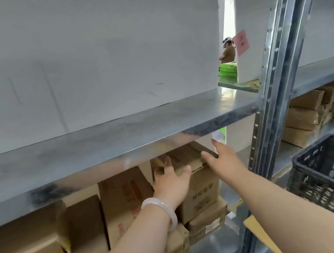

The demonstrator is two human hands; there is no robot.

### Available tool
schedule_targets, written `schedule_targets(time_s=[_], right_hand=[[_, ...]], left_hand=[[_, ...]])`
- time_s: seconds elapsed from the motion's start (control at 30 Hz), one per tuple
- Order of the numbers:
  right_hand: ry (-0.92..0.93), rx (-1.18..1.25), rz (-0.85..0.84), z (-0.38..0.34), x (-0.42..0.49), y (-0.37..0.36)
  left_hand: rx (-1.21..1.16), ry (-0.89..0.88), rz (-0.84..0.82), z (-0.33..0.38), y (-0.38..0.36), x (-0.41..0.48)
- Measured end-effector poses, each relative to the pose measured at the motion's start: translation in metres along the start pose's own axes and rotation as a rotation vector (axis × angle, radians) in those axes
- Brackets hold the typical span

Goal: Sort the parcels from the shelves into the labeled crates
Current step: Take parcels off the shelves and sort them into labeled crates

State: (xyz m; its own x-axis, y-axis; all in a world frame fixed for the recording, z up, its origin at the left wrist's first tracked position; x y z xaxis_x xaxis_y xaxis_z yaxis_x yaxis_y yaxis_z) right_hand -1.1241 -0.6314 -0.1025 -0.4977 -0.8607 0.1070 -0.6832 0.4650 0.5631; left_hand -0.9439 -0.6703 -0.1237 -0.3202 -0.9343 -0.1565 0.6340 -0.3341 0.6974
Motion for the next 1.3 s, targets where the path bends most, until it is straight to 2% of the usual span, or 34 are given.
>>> schedule_targets(time_s=[0.1,0.33,0.5,0.77,0.93,1.1,1.2,1.3], right_hand=[[-0.102,0.166,-0.06,0.015,0.009,-0.009],[-0.108,0.46,-0.045,0.038,-0.019,0.028],[-0.049,0.458,-0.154,0.058,-0.051,0.069],[0.13,0.487,-0.23,0.077,-0.106,0.108],[0.15,0.64,-0.251,0.069,-0.134,0.121],[0.199,0.714,-0.236,0.04,-0.161,0.128],[0.254,0.748,-0.326,0.006,-0.183,0.119],[0.303,0.802,-0.391,-0.028,-0.217,0.102]], left_hand=[[-0.087,0.054,0.044,0.007,-0.007,-0.003],[-0.262,0.008,0.234,0.04,-0.031,-0.045],[-0.333,-0.053,0.33,0.06,-0.065,-0.091],[-0.413,-0.002,0.373,0.074,-0.097,-0.15],[-0.474,-0.008,0.398,0.072,-0.085,-0.182],[-0.448,-0.065,0.526,0.065,-0.054,-0.228],[-0.358,-0.078,0.638,0.058,-0.02,-0.262],[-0.365,-0.1,0.658,0.043,0.02,-0.299]])
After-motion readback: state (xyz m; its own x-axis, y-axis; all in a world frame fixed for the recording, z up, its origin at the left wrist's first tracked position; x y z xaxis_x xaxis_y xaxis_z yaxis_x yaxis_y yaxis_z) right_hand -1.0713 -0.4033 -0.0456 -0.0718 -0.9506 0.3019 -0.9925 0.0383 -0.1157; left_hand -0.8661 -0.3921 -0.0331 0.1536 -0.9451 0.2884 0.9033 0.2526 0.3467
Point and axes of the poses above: each hand's wrist, its own x-axis towards the middle knuckle, its own y-axis out of the back of the hand, z = x × y, the point moved 6 cm from there along x, towards the middle knuckle, and after that the axes turned 7 degrees about x, right-handed, at the moved point
